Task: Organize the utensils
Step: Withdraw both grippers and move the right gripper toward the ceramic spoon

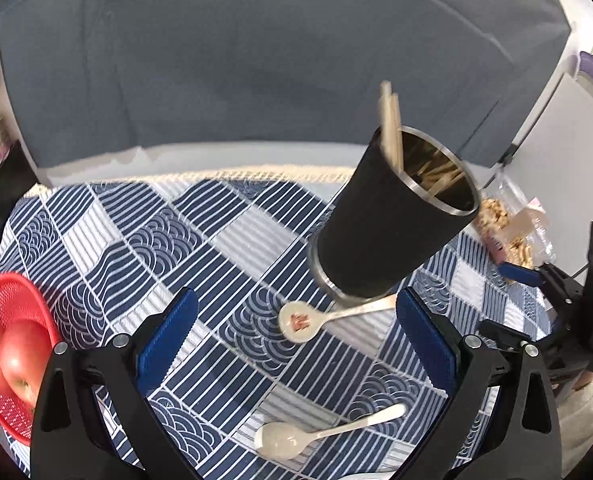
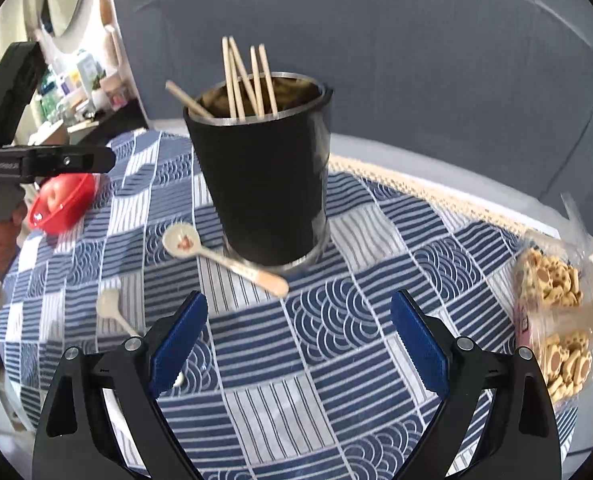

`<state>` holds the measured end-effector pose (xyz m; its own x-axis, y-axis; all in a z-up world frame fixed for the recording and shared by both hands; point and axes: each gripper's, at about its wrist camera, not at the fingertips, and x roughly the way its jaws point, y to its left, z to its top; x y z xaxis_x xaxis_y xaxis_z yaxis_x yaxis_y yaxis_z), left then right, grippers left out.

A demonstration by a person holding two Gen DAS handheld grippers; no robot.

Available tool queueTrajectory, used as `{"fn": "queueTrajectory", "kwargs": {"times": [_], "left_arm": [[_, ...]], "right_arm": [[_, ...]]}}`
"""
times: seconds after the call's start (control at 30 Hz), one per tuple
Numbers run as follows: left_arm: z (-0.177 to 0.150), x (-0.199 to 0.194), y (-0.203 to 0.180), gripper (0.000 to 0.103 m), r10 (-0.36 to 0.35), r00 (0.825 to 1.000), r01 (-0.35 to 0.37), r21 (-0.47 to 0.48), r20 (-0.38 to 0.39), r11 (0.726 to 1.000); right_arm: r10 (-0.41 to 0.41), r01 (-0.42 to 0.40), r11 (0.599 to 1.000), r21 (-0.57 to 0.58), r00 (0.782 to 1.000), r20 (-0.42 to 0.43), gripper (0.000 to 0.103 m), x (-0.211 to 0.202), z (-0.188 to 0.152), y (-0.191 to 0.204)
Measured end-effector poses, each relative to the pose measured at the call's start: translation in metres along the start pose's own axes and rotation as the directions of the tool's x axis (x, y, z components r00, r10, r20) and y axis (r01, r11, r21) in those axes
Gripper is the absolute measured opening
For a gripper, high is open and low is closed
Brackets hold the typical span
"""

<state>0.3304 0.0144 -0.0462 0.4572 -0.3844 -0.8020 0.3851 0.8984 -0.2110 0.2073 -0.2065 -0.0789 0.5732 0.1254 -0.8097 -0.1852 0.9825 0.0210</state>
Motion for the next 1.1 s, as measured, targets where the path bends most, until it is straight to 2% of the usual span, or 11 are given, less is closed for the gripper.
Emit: {"fn": "queueTrajectory", "kwargs": {"times": [0.37,0.63,0.73,0.8,0.93,1.03,1.1], "left_arm": [[-0.017,0.036,0.012,0.097,0.022,0.995,-0.024,-0.018,-0.1,1.0],[-0.026,0.062,0.017,0.097,0.032,0.988,-0.036,-0.026,-0.152,0.999],[-0.025,0.068,0.019,0.097,0.047,0.988,-0.054,-0.041,-0.148,0.998],[-0.025,0.075,0.022,0.097,0.028,0.986,-0.038,-0.061,-0.164,0.997],[-0.024,0.089,0.022,0.087,0.008,0.982,-0.021,-0.068,-0.191,0.997],[-0.025,0.1,0.019,0.071,-0.029,0.973,0.014,-0.07,-0.23,0.997],[-0.026,0.111,0.014,0.052,-0.094,0.96,0.079,-0.067,-0.264,0.995]], "right_arm": [[0.016,-0.017,1.0,-0.013,0.997,-0.073,0.088,0.023,-0.018,0.005],[0.023,-0.028,0.999,-0.04,0.994,-0.109,0.088,0.038,-0.02,0.007],[0.032,-0.036,0.999,-0.034,0.992,-0.121,0.088,0.043,-0.022,0.007],[0.035,-0.039,0.999,-0.032,0.991,-0.128,0.088,0.045,-0.023,0.007],[0.036,-0.041,0.998,-0.037,0.99,-0.139,0.088,0.05,-0.025,0.007],[0.041,-0.046,0.998,-0.034,0.988,-0.146,0.088,0.053,-0.025,0.006],[0.041,-0.047,0.998,-0.035,0.988,-0.15,0.088,0.056,-0.024,0.006]]}}
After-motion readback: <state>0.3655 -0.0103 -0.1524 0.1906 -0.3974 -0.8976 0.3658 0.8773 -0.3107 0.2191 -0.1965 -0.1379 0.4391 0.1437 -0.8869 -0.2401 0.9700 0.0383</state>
